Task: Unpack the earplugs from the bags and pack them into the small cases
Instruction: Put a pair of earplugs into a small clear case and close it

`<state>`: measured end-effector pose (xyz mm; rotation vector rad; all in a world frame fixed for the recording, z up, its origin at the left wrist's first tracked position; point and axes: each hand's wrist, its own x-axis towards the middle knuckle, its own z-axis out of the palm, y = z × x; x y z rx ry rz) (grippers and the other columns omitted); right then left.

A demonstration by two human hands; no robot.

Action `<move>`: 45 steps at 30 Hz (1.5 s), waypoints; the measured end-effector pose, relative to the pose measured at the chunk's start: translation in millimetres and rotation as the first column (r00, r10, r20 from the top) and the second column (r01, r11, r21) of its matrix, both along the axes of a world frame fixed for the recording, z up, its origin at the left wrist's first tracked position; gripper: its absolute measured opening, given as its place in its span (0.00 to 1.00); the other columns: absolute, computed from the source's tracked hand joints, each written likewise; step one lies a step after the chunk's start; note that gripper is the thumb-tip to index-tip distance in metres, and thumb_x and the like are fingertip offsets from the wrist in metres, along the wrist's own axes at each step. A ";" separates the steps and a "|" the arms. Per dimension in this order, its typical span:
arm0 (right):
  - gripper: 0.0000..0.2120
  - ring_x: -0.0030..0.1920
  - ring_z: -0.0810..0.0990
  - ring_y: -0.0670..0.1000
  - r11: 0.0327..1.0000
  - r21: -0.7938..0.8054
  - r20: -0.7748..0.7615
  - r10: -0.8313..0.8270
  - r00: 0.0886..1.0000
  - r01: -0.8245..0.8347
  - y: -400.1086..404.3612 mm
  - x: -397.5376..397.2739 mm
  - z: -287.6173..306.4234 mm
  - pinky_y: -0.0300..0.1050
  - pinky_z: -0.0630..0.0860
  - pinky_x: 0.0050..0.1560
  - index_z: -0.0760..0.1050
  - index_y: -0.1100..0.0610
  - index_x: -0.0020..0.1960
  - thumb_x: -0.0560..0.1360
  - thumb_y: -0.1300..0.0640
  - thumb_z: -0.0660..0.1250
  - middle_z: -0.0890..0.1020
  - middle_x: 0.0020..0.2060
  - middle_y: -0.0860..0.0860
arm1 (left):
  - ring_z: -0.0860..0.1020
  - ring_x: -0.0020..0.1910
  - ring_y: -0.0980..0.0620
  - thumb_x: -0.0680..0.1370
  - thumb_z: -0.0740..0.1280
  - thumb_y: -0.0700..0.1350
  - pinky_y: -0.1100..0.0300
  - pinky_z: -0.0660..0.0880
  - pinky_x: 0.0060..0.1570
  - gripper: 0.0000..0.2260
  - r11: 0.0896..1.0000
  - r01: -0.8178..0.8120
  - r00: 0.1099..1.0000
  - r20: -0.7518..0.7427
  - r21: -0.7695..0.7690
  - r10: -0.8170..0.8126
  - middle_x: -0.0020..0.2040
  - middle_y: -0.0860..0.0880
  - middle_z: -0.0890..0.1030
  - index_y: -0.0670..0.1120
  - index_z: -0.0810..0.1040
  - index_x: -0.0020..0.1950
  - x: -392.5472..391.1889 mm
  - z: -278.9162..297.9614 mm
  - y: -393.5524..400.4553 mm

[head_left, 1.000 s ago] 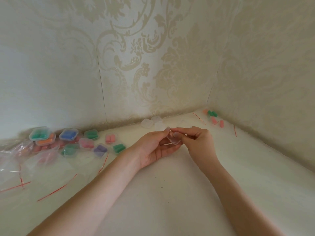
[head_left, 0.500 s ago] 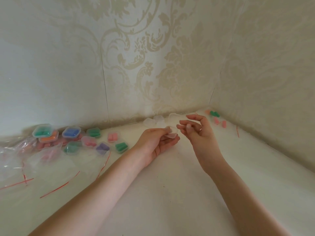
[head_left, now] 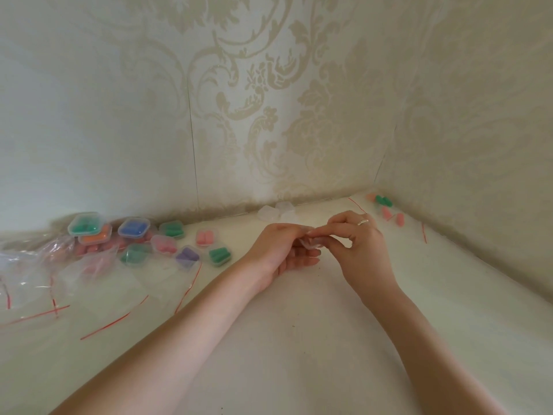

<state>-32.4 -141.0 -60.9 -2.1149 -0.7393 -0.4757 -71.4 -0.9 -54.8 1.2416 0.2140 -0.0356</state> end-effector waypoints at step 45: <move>0.10 0.55 0.78 0.46 0.946 -0.075 -0.199 0.296 0.934 -0.315 130.8 -48.6 25.7 0.37 0.71 0.55 0.76 0.53 0.57 0.77 0.54 0.67 0.81 0.55 0.46 | 0.55 0.75 0.41 0.80 0.56 0.42 0.49 0.55 0.71 0.24 -0.378 0.174 0.973 -0.099 0.909 0.211 0.75 0.39 0.56 0.38 0.56 0.75 -124.7 16.0 44.8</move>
